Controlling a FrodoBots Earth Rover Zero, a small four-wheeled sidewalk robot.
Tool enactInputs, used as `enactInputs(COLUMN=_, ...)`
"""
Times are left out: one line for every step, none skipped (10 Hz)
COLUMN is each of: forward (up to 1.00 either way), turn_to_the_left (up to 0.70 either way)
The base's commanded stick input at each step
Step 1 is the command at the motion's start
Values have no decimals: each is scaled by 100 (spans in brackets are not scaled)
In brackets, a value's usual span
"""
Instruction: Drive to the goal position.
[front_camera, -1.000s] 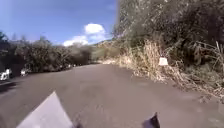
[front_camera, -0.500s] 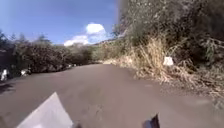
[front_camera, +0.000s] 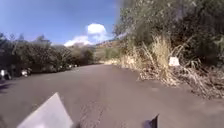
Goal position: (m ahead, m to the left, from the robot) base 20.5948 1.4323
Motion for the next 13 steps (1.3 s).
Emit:
enactInputs(forward=50, turn_to_the_left=0)
enactInputs(forward=50, turn_to_the_left=0)
enactInputs(forward=50, turn_to_the_left=-50)
enactInputs(forward=50, turn_to_the_left=-50)
enactInputs(forward=50, turn_to_the_left=-50)
enactInputs(forward=50, turn_to_the_left=-38)
enactInputs(forward=50, turn_to_the_left=-13)
enactInputs(forward=50, turn_to_the_left=0)
enactInputs(forward=50, turn_to_the_left=0)
enactInputs(forward=50, turn_to_the_left=0)
enactInputs(forward=50, turn_to_the_left=0)
enactInputs(forward=50, turn_to_the_left=0)
enactInputs(forward=50, turn_to_the_left=0)
